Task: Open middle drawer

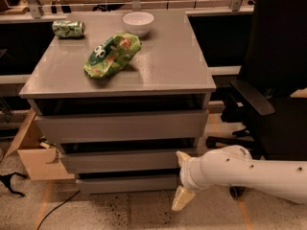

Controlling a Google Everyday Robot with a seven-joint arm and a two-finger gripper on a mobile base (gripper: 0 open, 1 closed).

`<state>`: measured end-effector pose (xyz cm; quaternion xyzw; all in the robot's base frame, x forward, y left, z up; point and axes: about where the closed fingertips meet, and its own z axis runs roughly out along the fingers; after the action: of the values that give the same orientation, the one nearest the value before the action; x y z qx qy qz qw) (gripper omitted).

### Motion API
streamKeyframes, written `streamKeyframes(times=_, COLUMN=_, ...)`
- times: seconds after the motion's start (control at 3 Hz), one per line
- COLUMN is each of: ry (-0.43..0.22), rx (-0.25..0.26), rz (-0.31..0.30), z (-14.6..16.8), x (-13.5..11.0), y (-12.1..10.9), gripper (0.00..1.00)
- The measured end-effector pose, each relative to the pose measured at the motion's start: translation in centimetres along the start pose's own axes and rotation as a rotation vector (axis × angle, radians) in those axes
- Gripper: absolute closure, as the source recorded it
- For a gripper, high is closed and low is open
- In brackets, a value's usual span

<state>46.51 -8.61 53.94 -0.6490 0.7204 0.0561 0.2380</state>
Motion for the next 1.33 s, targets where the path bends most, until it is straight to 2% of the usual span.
streamKeyframes(times=0.33, ry=-0.016, rx=0.029, rz=-0.036, z=3.8, x=0.8, y=-0.9, gripper=0.00)
streamKeyframes(times=0.67, ry=-0.029, rx=0.074, rz=-0.080, z=6.0, x=0.7, y=-2.0, gripper=0.00)
streamKeyframes(times=1.33, ry=-0.102, rx=0.104, rz=-0.141, z=10.6, x=-1.2, y=-3.5, gripper=0.00)
